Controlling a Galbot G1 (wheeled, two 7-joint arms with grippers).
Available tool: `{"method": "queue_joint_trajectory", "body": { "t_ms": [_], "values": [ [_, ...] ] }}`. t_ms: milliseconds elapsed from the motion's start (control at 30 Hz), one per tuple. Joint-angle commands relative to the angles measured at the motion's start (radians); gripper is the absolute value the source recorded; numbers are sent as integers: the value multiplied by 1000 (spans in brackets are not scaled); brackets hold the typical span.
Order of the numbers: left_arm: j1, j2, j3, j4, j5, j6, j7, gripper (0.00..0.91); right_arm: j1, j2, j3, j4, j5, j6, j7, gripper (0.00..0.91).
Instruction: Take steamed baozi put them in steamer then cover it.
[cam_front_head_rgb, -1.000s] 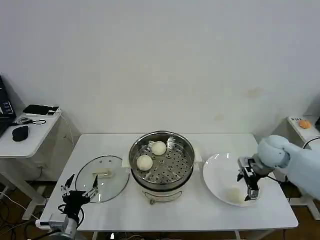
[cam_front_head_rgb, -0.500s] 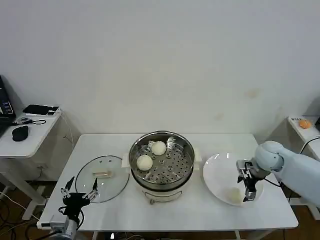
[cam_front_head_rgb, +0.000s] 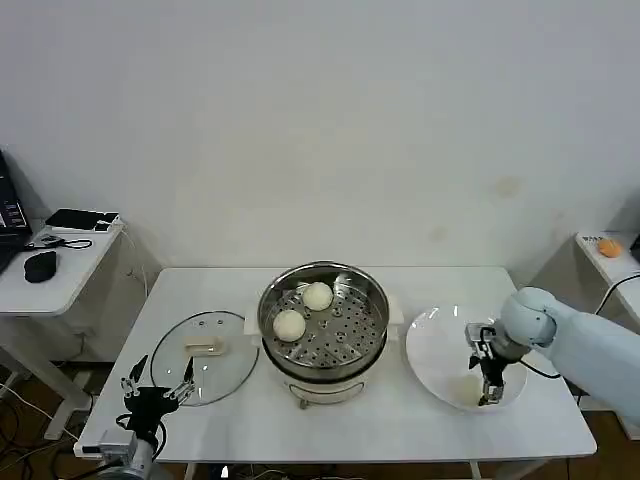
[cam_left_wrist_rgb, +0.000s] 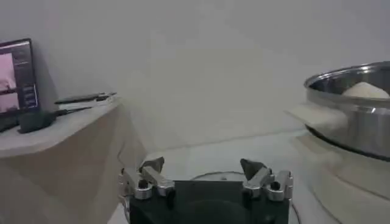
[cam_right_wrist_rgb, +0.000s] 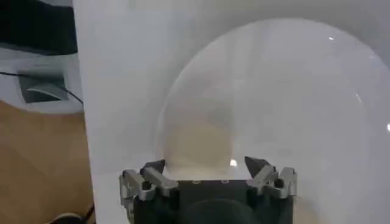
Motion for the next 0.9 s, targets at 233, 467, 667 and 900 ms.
{"method": "queue_joint_trajectory", "body": {
  "t_ms": [233, 467, 667, 900],
  "values": [
    [-5, 1, 1, 7, -1, 0, -2, 907, 0, 18, -7, -14, 12, -16, 3, 746],
    [-9, 1, 0, 9, -1, 0, -3, 907, 3, 14, -9, -14, 14, -14, 0, 746],
    [-17, 1, 3, 11, -3, 0, -2, 907, 26, -14, -5, 11, 32, -16, -3, 746],
    [-29, -1, 8, 5, -9, 2, 0, 907, 164, -55, -54, 86, 87, -19, -19, 746]
  ]
}}
